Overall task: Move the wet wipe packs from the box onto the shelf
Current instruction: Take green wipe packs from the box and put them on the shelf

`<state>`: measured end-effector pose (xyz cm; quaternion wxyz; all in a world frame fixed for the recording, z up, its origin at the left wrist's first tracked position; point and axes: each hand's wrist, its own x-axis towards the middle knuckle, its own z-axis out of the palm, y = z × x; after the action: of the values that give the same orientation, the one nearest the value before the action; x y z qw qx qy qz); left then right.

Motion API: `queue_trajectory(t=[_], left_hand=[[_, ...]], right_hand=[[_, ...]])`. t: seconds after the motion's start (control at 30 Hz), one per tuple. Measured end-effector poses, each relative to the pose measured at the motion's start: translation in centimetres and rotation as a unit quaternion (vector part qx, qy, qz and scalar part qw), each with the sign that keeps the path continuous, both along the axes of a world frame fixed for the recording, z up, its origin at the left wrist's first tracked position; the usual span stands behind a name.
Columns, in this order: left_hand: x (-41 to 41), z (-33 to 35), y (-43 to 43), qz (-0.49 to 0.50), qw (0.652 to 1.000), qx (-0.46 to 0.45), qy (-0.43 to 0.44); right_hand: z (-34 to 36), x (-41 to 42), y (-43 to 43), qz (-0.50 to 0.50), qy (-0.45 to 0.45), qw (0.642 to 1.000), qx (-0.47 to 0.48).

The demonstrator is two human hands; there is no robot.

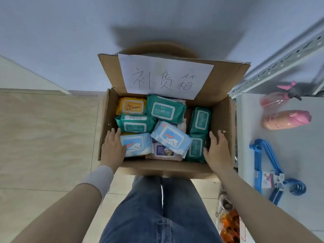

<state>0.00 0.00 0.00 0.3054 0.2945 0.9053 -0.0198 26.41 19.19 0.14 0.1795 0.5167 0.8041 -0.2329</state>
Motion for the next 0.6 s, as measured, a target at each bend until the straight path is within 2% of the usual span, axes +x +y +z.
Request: queue_trajectory(t=[0.1, 0.2, 0.3, 0.37, 0.47, 0.6], left_hand=[[-3.5, -1.0, 0.4, 0.164, 0.983, 0.074, 0.027], [-7.4, -3.5, 0.8, 0.288, 0.955, 0.062, -0.031], [-10.0, -6.1, 1.0, 0.3, 0.947, 0.014, -0.115], [-10.9, -7.1, 1.1, 0.308, 0.941, 0.015, -0.136], [-11.1, -8.3, 1.5, 0.296, 0.951, -0.002, -0.086], [-10.6, -8.7, 1.7, 0.259, 0.965, -0.029, -0.023]], right_hand=[[-0.7, 0.9, 3.2, -0.152, 0.033, 0.982, 0.104], [-3.0, 2.3, 6.8, -0.254, 0.018, 0.965, 0.063], [-5.7, 3.0, 9.4, -0.274, 0.005, 0.961, -0.046], [-6.8, 2.7, 10.9, -0.265, -0.033, 0.958, -0.107], [-7.8, 2.6, 11.8, -0.238, -0.099, 0.961, -0.097], [-8.1, 2.7, 11.8, -0.223, -0.092, 0.968, -0.076]])
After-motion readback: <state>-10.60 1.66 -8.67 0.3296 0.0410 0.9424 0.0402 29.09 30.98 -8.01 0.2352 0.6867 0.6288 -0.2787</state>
